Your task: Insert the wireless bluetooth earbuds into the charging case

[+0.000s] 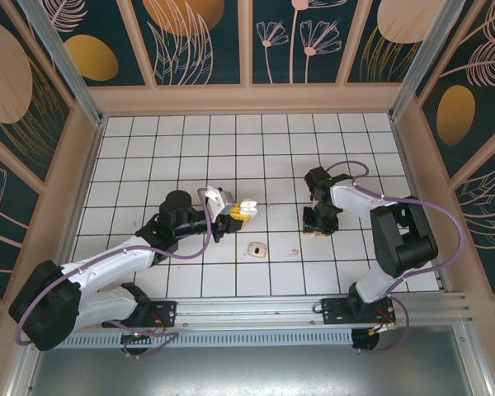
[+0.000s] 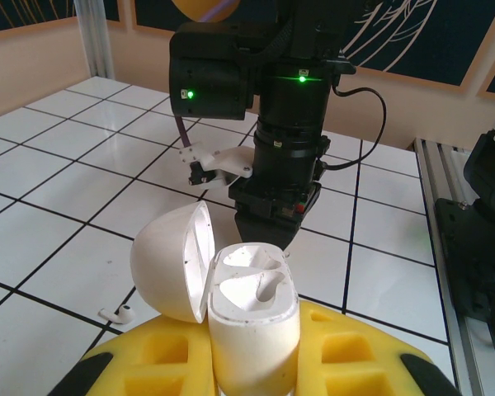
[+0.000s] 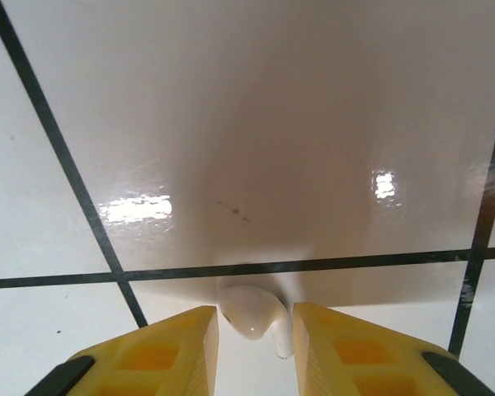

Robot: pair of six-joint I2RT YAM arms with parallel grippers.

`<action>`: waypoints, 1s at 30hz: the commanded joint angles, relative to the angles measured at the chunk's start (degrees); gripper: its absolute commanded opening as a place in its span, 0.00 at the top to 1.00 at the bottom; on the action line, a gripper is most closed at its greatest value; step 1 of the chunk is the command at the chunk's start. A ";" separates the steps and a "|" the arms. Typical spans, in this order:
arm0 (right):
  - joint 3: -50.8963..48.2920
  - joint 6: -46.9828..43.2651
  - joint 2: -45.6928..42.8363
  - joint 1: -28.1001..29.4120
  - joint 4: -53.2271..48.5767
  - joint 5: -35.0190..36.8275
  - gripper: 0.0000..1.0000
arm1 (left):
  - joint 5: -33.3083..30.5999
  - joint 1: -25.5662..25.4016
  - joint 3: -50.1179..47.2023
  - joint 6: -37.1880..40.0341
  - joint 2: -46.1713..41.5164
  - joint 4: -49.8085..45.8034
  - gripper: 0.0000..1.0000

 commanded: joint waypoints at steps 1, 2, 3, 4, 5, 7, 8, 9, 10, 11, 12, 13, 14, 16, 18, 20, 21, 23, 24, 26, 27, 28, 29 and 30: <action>0.91 -0.72 1.11 -0.12 -0.80 1.77 0.71 | 0.85 -0.05 1.37 0.63 -0.40 0.21 0.85; 0.93 -0.80 1.23 -0.09 -0.62 1.98 0.71 | 0.90 -0.05 1.46 0.75 -0.39 0.18 0.84; 0.90 -0.87 1.34 -0.06 -0.44 2.21 0.72 | 0.84 -0.05 1.45 0.75 -0.30 0.21 0.85; 0.81 -0.89 1.35 -0.10 -0.28 2.30 0.73 | 0.82 -0.05 1.54 0.72 -0.29 0.21 0.85; 0.75 -1.04 1.49 -0.11 -0.02 2.30 0.74 | 0.90 -0.02 1.61 0.76 -0.21 0.18 0.85; 0.55 -1.14 1.58 -0.10 0.52 2.69 0.74 | 0.89 -0.05 1.72 0.71 -0.06 0.21 0.84; 0.54 -1.15 1.59 -0.07 0.81 2.77 0.74 | 0.95 -0.05 1.71 0.74 -0.04 0.21 0.85; 0.39 -1.24 1.66 -0.08 1.02 2.92 0.74 | 0.93 -0.05 1.64 0.72 -0.04 0.19 0.84; 0.38 -1.33 1.66 -0.07 1.21 2.92 0.75 | 0.93 0.00 1.67 0.71 -0.04 0.21 0.85; 0.34 -1.33 1.55 -0.13 1.41 3.01 0.75 | 0.84 -0.05 1.71 0.68 0.02 0.21 0.84; 0.34 -1.42 1.46 -0.05 1.51 3.09 0.76 | 0.77 -0.05 1.69 0.74 0.06 0.21 0.85; 0.31 -1.41 1.31 -0.06 1.53 3.18 0.77 | 0.77 0.00 1.55 0.75 0.05 0.21 0.84; 0.37 -1.42 1.01 -0.08 1.68 3.35 0.77 | 0.64 -0.05 1.50 0.71 0.12 0.36 0.85; 0.31 -1.51 0.02 -0.10 2.08 3.21 0.77 | 0.37 -0.04 1.25 0.76 0.26 0.94 0.85; 0.34 -1.25 -1.79 0.10 3.02 3.35 0.77 | -0.33 -0.05 0.26 0.65 0.73 2.98 0.85; 0.08 -1.03 -3.62 0.22 4.57 2.74 0.78 | -1.05 -0.03 -1.07 0.28 1.33 5.91 0.86; -0.10 -0.85 -4.62 0.46 5.45 2.30 0.78 | -1.37 -0.05 -1.60 0.15 1.79 7.23 0.86; -0.56 -0.72 -6.44 0.85 7.24 1.72 0.78 | -2.06 -0.05 -2.13 0.13 2.86 8.91 0.86; -0.86 -0.59 -7.49 1.16 8.05 1.69 0.78 | -2.29 -0.03 -2.36 0.10 3.40 9.60 0.87; -1.13 -0.36 -9.34 1.80 9.77 1.52 0.79 | -2.65 -0.03 -2.98 -0.03 4.37 11.52 0.87; -1.14 -0.20 -10.23 2.21 10.56 1.68 0.78 | -2.91 -0.05 -3.50 -0.16 4.80 12.98 0.87; -1.29 0.10 -11.43 2.75 11.68 1.70 0.78 | -3.25 -0.05 -4.35 -0.34 5.33 15.24 0.88; -1.54 0.48 -12.66 3.24 13.23 1.57 0.79 | -3.56 -0.04 -5.33 -0.37 6.04 17.99 0.88; -1.79 0.67 -13.72 3.82 14.68 1.37 0.79 | -3.73 0.01 -5.95 -0.43 6.71 20.32 0.88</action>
